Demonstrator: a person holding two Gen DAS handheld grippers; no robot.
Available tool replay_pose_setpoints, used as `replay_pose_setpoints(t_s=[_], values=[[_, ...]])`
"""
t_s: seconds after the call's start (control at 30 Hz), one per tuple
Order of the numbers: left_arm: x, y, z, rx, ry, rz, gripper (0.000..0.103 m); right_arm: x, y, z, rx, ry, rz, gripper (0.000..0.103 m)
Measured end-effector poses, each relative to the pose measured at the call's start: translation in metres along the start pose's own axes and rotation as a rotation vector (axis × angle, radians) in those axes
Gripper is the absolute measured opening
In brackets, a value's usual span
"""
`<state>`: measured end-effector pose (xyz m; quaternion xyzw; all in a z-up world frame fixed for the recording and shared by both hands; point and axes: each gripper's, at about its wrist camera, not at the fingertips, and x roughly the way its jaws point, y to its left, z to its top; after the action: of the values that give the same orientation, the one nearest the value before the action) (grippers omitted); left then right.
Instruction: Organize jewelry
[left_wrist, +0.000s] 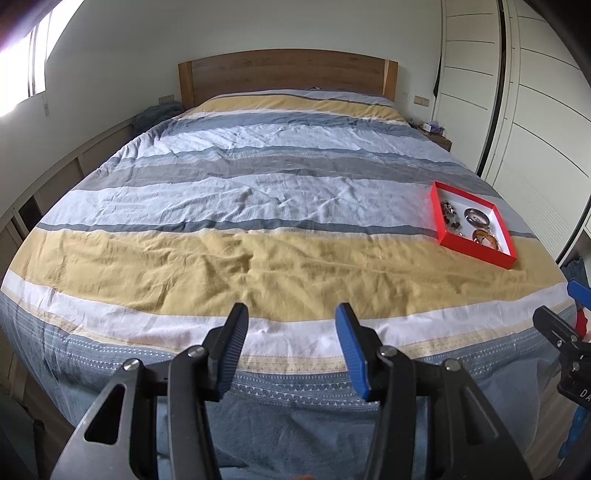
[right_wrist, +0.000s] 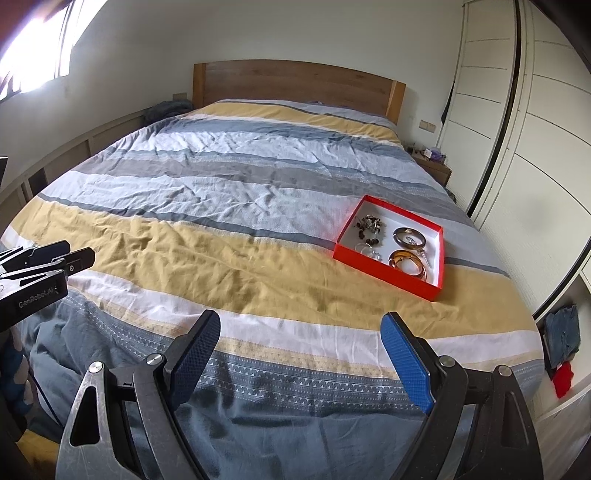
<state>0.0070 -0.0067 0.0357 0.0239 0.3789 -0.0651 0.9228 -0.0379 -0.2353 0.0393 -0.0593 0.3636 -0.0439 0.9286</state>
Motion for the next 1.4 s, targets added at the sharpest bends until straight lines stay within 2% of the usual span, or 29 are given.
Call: replay_pose_setpoints(t_s=[0.43, 0.83, 1.0, 1.4], values=[[0.011, -0.010, -0.002, 0.026, 0.025, -0.017, 0.047, 0.017, -0.004, -0.005, 0.015, 0.036, 0.007, 0.089], [0.015, -0.043, 0.002, 0.091, 0.026, -0.032, 0.048, 0.033, -0.020, -0.010, 0.062, 0.063, -0.001, 0.090], [0.018, -0.053, 0.005, 0.111, 0.022, -0.040, 0.051, 0.042, -0.029, -0.013, 0.083, 0.080, -0.005, 0.099], [0.027, -0.066, 0.010, 0.122, 0.033, -0.063, 0.051, 0.058, -0.047, -0.017, 0.125, 0.110, -0.019, 0.102]])
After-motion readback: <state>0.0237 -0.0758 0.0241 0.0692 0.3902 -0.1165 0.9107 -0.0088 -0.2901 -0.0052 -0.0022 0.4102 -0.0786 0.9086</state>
